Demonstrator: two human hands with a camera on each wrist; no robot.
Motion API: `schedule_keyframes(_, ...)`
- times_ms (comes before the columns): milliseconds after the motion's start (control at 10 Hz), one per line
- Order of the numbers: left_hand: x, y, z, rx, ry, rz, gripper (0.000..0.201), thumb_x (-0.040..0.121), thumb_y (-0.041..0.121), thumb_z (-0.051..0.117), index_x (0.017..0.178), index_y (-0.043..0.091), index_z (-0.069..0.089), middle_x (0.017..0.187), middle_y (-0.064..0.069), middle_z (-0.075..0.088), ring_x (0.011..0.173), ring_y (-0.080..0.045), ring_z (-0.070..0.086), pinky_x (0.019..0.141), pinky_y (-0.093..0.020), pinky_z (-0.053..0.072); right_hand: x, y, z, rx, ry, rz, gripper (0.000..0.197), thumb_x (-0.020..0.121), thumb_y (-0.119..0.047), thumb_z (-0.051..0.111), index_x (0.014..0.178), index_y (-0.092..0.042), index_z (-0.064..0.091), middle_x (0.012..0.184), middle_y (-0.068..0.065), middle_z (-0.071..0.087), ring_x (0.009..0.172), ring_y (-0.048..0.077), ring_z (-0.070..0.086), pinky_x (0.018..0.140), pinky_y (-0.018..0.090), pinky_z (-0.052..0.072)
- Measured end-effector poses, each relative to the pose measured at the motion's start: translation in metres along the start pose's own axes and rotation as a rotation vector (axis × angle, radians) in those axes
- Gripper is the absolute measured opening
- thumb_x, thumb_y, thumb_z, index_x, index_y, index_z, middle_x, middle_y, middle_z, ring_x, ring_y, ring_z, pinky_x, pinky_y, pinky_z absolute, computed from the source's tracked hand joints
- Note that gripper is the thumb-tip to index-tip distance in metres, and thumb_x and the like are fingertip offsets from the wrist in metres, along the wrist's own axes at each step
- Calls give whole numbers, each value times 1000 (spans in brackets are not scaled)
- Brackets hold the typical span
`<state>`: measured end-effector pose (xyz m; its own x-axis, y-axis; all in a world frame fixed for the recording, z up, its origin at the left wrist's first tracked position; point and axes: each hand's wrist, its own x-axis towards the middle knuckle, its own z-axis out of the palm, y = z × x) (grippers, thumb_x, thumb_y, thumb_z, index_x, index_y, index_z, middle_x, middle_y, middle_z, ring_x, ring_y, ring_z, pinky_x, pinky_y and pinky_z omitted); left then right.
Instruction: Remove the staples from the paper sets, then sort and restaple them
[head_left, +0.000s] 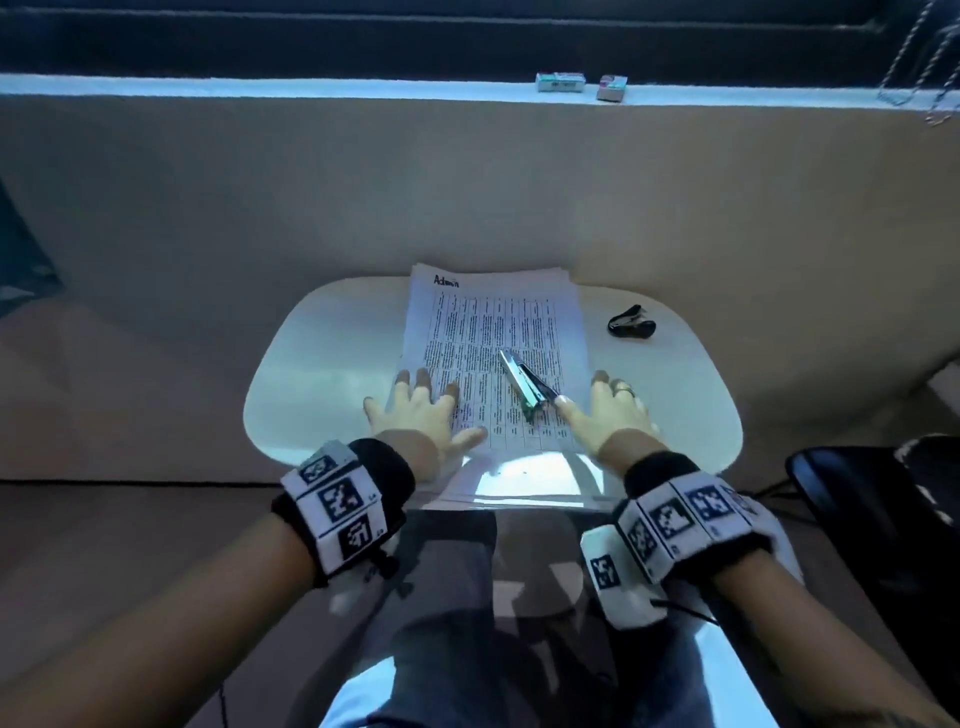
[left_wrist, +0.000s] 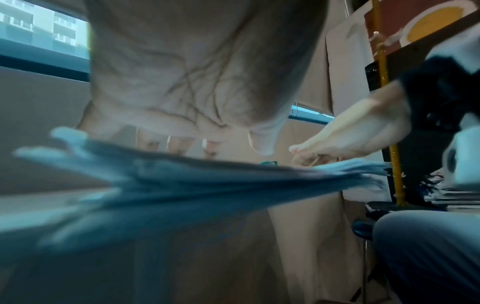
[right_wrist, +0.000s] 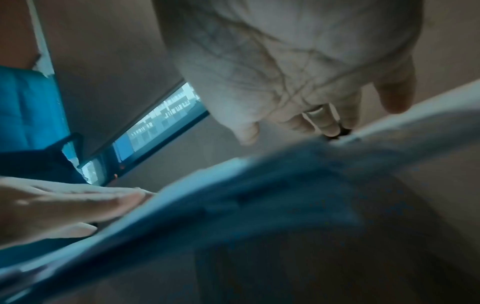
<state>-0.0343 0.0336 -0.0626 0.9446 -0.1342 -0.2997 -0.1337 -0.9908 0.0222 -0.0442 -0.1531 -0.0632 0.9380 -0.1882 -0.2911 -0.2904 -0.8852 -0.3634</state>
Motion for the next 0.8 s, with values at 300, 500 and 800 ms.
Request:
schedule_keyframes(300,-27,-3,50,-95,112,5,66,91,63,17,147,35,-7,155,-1,-19,143,-20,-17,110,-59,0,-13,41,40,-91,126,-41,63,99,-47,16,150,-11,6,159,8,-3,146,20,-3,116,40,4)
schedule_keyframes(500,-25,-2,51,-106,153,9,66,90,65,12,146,37,-8,154,0,-20,143,-19,-18,111,-59,-1,-11,42,40,-110,123,-43,64,99,-48,15,150,-10,3,158,8,-4,146,21,-4,116,40,4)
schedule_keyframes(800,-20,-10,88,-155,383,37,73,88,68,3,138,30,39,144,-3,38,141,-18,23,87,-65,39,-13,52,57,-98,235,-88,81,92,-58,-1,146,-5,26,155,12,21,144,21,17,110,41,25)
